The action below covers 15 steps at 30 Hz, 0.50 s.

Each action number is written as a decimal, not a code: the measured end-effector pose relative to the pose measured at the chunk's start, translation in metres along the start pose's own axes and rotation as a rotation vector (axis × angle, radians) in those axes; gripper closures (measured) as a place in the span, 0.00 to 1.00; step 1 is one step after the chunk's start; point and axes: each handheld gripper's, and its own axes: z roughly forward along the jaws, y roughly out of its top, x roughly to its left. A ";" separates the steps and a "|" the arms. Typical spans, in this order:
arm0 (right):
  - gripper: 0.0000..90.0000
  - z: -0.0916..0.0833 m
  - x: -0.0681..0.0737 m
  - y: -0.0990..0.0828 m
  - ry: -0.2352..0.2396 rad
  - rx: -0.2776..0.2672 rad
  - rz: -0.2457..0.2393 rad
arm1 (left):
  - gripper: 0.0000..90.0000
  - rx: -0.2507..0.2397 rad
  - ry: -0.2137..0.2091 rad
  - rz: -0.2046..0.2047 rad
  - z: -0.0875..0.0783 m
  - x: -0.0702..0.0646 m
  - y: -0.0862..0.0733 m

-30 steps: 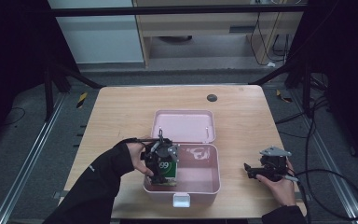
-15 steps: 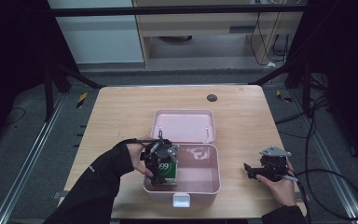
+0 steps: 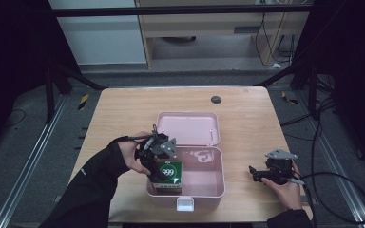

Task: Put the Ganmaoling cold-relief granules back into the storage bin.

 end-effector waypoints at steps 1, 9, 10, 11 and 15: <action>0.01 0.000 0.000 0.000 -0.001 0.000 -0.001 | 0.20 -0.018 0.007 -0.003 -0.005 -0.001 -0.001; 0.01 0.000 -0.001 0.000 -0.001 -0.001 -0.001 | 0.27 -0.101 0.071 -0.044 -0.034 -0.007 -0.019; 0.01 0.000 -0.001 0.000 -0.001 -0.001 0.000 | 0.27 -0.111 0.078 -0.052 -0.036 -0.007 -0.022; 0.01 -0.001 -0.001 0.000 0.000 0.000 0.001 | 0.27 -0.118 0.086 -0.061 -0.038 -0.008 -0.026; 0.01 0.000 0.000 0.000 -0.001 0.003 0.003 | 0.27 -0.142 0.126 -0.084 -0.045 -0.012 -0.040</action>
